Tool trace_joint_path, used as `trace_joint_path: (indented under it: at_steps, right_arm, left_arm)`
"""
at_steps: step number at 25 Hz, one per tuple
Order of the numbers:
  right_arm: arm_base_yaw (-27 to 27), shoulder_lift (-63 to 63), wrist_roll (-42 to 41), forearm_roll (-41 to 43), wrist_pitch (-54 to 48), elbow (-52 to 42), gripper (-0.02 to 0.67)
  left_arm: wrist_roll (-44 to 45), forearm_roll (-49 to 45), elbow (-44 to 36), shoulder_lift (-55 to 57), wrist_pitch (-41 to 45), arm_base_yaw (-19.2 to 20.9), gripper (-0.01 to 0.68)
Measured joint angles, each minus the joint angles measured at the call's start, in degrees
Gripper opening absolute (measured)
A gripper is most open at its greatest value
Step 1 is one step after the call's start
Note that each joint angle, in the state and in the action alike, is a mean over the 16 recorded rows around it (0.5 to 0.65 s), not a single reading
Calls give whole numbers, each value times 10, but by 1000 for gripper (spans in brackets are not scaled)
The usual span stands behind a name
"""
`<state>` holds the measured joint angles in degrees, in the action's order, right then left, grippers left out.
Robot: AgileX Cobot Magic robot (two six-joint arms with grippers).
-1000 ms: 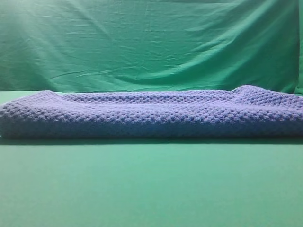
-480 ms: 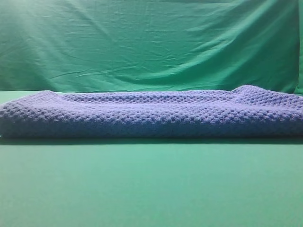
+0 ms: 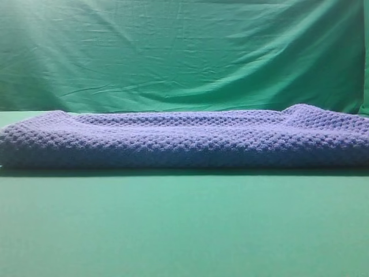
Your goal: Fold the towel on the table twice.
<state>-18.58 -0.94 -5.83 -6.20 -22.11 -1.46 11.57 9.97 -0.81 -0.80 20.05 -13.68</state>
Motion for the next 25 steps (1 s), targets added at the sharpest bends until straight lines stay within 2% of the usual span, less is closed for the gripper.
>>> trace_joint_path:
  at_steps: [7, 13, 25]
  right_arm:
    - [0, 0, 0, 0, 0, 0, 0]
    - [9, 0, 0, 0, 0, 0, 0]
    - [104, 0, 0, 0, -1, 0, 0]
  left_arm:
    - [5, -1, 0, 0, 0, 3, 0]
    - [6, -1, 0, 0, 0, 32, 0]
    - [7, -1, 0, 0, 0, 112, 0]
